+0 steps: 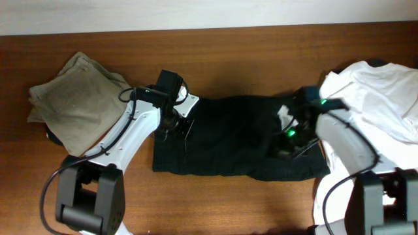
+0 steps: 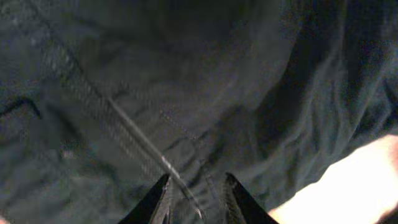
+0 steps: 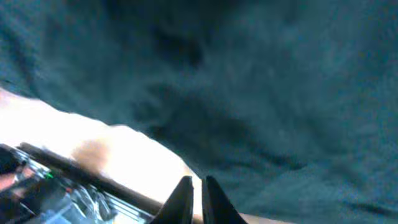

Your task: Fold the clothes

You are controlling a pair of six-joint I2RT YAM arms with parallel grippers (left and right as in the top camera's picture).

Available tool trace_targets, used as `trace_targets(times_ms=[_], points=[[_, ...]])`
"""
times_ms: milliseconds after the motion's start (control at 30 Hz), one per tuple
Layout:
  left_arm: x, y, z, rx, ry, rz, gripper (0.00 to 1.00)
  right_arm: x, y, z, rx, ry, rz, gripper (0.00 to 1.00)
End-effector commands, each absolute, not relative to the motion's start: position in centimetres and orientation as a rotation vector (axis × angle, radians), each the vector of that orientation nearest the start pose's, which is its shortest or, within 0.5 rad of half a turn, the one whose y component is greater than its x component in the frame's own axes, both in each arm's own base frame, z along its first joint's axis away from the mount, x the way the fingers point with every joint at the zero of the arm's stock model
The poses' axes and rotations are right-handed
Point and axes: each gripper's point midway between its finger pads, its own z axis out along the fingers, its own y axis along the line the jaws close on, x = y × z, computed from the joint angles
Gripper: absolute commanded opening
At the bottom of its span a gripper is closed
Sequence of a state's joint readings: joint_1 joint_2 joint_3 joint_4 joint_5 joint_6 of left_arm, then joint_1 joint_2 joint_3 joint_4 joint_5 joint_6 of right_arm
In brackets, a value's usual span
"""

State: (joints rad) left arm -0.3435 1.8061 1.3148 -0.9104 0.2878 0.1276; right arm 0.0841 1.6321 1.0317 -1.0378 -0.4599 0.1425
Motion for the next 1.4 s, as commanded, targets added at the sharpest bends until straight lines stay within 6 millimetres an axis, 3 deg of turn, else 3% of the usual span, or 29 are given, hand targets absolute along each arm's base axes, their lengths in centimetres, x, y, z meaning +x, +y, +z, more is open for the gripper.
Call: trace_targets(times_ms=[0, 67, 133, 200, 333, 400, 500, 567, 600, 667, 700, 800, 867, 933, 1033, 1133, 1267, 1300, 1333, 1367], points=[[31.5, -17.1, 2.8, 0.781, 2.97, -0.482, 0.27, 21.3, 8.8, 1.3, 0.278, 3.295, 0.532, 0.11], [30.6, -15.9, -0.1, 0.781, 3.052, -0.41, 0.26, 19.5, 8.2, -0.5, 0.37, 3.323, 0.487, 0.1], [30.0, -14.2, -2.7, 0.787, 3.138, -0.282, 0.22, 18.1, 5.0, -1.7, 0.493, 3.352, 0.155, 0.04], [30.0, -12.9, -3.2, 0.773, 3.165, -0.2, 0.2, 17.9, 3.4, -1.1, 0.527, 3.362, 0.006, 0.04], [30.3, -10.4, -2.9, 0.654, 3.212, -0.206, 0.2, 19.5, 2.4, 2.5, 0.551, 3.37, -0.035, 0.04], [30.6, -11.1, -1.3, 0.62, 3.202, -0.318, 0.21, 21.4, 3.4, 4.9, 0.394, 3.341, 0.093, 0.05], [32.3, -12.8, 3.8, 0.668, 3.097, -0.401, 0.24, 24.8, 7.6, 8.5, 0.15, 3.184, 0.509, 0.13], [34.1, -15.4, 7.0, 0.684, 2.956, -0.544, 0.26, 26.4, 9.3, 8.8, 0.122, 3.103, 0.663, 0.13], [35.3, -17.6, 8.5, 0.706, 2.837, -0.679, 0.26, 27.2, 10.1, 8.6, 0.108, 3.076, 0.722, 0.13], [36.9, -19.9, 9.1, 0.755, 2.712, -0.76, 0.26, 27.7, 11.7, 8.0, 0.074, 3.063, 0.825, 0.13], [37.5, -20.3, 8.1, 0.803, 2.686, -0.719, 0.26, 27.5, 12.5, 7.4, 0.052, 3.083, 0.855, 0.12], [38.5, -18.3, 2.2, 0.788, 2.817, -0.531, 0.22, 25.3, 14.6, 4.1, -0.005, 3.25, 0.862, 0.13], [38.4, -16.9, -0.8, 0.765, 2.895, -0.478, 0.15, 23.8, 14.8, 2.2, 0.027, 3.365, 0.823, 0.13], [38.5, -15.1, -2.0, 0.701, 2.946, -0.472, 0.15, 21.0, 11.9, -0.5, 0.096, 3.585, 0.542, 0.11], [39.5, -12.6, -1.5, 0.613, 2.959, -0.447, 0.15, 19.3, 7.1, -0.5, 0.167, 3.7, 0.136, 0.08], [40.8, -10.5, 0.2, 0.536, 2.973, -0.427, 0.15, 20.1, 5.8, 0.2, 0.247, 3.654, 0.138, 0.08], [42.0, -11.0, 6.2, 0.54, 2.951, -0.44, 0.2, 22.0, 6.0, 2.4, 0.238, 3.526, 0.214, 0.08], [42.1, -11.0, 8.0, 0.542, 2.939, -0.438, 0.2, 22.7, 6.6, 3.4, 0.189, 3.476, 0.286, 0.08], [41.8, -11.0, 10.9, 0.542, 2.926, -0.435, 0.23, 24.3, 8.4, 5.7, 0.023, 3.345, 0.49, 0.08], [41.2, -10.9, 12.5, 0.523, 2.929, -0.437, 0.24, 25.6, 10.4, 8.1, -0.113, 3.196, 0.684, 0.09]])
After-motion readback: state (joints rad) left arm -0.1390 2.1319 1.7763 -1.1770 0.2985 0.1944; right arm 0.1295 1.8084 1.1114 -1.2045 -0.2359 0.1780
